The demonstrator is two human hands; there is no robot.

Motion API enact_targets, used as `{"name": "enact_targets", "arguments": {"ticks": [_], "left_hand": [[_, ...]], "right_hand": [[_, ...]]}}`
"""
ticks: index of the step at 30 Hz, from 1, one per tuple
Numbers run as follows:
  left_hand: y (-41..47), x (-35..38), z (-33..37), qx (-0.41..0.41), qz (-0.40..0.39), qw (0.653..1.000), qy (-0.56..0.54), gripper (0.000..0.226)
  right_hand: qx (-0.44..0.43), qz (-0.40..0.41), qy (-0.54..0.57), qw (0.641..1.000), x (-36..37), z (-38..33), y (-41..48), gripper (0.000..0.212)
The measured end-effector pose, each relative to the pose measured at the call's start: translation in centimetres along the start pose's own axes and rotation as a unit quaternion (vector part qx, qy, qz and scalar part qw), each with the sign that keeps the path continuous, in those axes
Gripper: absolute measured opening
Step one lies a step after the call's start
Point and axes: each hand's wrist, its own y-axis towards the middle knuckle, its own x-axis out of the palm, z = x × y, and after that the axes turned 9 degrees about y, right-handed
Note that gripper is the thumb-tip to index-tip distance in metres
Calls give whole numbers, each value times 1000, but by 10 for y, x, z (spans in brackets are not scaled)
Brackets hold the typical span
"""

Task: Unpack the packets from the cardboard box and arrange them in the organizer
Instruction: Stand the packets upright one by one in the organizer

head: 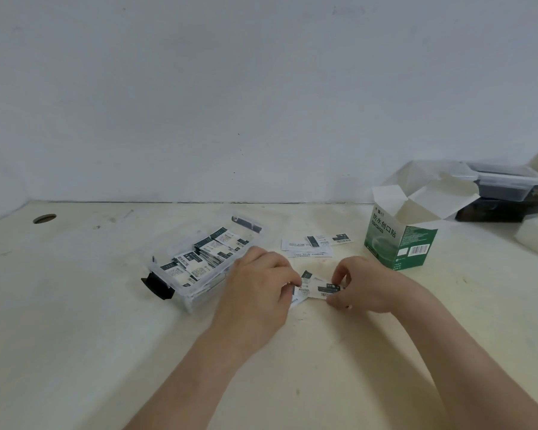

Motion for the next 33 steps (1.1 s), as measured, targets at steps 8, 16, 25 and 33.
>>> {"name": "enact_targets", "arguments": {"ticks": [8,16,25,33], "left_hand": [[12,7,19,-1,-26,996,-87,23],[14,19,25,73,30,996,38,8],[42,14,27,-64,-236,969,34,49],[72,10,32,-143,-426,893,13,64]], "right_hand": [[-55,2,28,998,4,-1,-11,24],[-18,26,361,932,-9,6,-13,13],[9,159,363,918,-8,21,-6,21],[7,152,133,979,-8,20,-6,12]]}}
